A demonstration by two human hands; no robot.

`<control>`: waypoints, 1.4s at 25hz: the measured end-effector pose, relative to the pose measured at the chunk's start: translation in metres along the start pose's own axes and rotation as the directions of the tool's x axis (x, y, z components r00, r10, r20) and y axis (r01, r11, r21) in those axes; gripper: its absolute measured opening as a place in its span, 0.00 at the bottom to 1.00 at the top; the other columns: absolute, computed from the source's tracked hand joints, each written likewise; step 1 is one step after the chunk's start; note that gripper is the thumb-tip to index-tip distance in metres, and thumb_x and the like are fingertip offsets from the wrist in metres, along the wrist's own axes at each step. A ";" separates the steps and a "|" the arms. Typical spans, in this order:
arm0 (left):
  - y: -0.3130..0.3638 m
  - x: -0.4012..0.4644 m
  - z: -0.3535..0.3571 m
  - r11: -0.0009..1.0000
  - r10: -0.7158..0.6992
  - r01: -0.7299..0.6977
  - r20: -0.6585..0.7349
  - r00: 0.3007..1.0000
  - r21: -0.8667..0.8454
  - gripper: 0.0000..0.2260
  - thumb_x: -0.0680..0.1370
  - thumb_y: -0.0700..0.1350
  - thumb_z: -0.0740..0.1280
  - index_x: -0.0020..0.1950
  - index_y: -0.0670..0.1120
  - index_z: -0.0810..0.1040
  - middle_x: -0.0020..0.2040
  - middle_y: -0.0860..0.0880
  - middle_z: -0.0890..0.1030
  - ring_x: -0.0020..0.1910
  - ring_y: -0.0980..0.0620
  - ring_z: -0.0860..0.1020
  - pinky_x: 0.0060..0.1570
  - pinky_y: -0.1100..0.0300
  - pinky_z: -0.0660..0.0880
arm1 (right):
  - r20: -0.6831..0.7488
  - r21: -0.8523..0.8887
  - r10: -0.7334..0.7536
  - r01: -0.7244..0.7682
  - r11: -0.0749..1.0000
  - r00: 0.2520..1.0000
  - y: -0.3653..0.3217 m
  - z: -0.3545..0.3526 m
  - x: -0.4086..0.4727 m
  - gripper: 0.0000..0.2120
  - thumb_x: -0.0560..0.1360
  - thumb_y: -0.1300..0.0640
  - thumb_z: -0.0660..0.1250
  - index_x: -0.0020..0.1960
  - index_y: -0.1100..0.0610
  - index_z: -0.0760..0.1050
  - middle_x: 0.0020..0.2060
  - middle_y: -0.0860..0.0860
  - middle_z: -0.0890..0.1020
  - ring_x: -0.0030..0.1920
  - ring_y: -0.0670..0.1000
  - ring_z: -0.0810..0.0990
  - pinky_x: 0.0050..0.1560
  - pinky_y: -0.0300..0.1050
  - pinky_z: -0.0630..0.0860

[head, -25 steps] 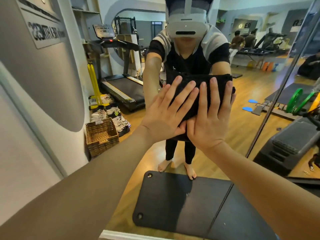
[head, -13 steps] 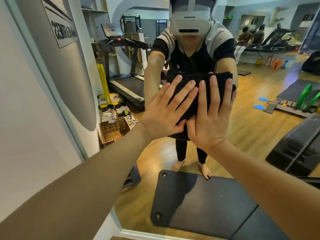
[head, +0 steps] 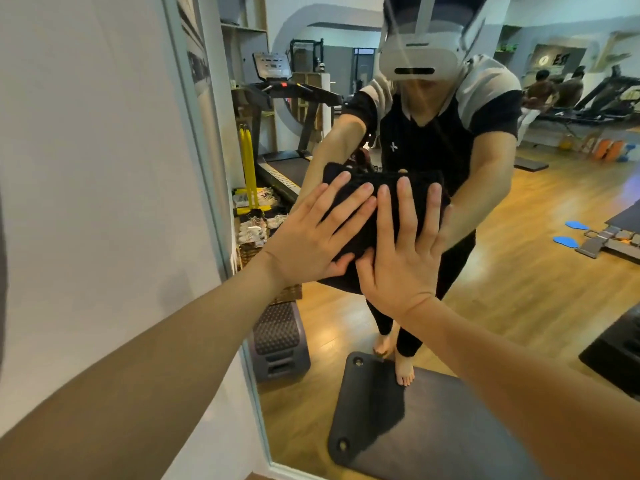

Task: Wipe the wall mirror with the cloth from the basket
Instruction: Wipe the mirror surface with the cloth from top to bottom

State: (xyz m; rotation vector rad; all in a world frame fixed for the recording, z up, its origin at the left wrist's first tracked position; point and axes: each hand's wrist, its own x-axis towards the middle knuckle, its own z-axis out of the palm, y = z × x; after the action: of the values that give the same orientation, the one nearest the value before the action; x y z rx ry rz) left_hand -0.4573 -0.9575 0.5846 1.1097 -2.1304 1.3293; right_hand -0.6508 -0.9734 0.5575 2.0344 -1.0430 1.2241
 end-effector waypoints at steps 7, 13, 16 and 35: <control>-0.089 -0.071 -0.002 1.000 -0.001 0.003 0.052 0.999 -0.028 0.37 0.81 0.55 0.63 0.83 0.41 0.51 0.81 0.39 0.55 0.81 0.33 0.53 0.78 0.36 0.58 | 0.033 0.007 -0.060 0.060 0.998 0.998 -0.090 0.044 0.033 0.33 0.82 0.44 0.48 0.83 0.58 0.54 0.81 0.58 0.53 0.80 0.68 0.47 0.79 0.72 0.47; -0.158 -0.111 0.000 0.986 0.165 -0.166 0.053 0.985 0.016 0.35 0.82 0.54 0.60 0.82 0.38 0.52 0.81 0.38 0.55 0.81 0.34 0.51 0.82 0.43 0.47 | -0.064 -0.013 -0.024 0.023 1.000 0.998 -0.152 0.083 0.047 0.33 0.82 0.44 0.50 0.83 0.57 0.56 0.81 0.57 0.57 0.82 0.64 0.45 0.79 0.71 0.49; -0.155 -0.112 0.004 0.986 0.166 -0.167 0.034 0.985 0.021 0.36 0.81 0.55 0.60 0.82 0.38 0.52 0.81 0.37 0.56 0.82 0.34 0.49 0.81 0.42 0.47 | -0.095 -0.051 -0.063 0.059 0.997 0.993 -0.146 0.087 0.043 0.36 0.78 0.47 0.60 0.83 0.57 0.56 0.81 0.57 0.58 0.81 0.66 0.48 0.78 0.73 0.53; -0.085 -0.118 0.018 0.968 -0.247 0.249 -0.123 0.961 -0.003 0.34 0.80 0.52 0.57 0.83 0.38 0.55 0.82 0.38 0.56 0.82 0.34 0.50 0.80 0.37 0.52 | -0.164 -0.172 -0.182 0.153 0.973 0.970 -0.133 0.089 0.030 0.35 0.79 0.48 0.57 0.83 0.58 0.55 0.82 0.59 0.56 0.82 0.65 0.48 0.80 0.68 0.50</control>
State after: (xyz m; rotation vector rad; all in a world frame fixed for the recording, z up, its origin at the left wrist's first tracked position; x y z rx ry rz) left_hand -0.3171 -0.9442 0.5438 1.2218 -1.8293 1.2606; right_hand -0.4887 -0.9779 0.5375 1.8147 -0.8368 1.1721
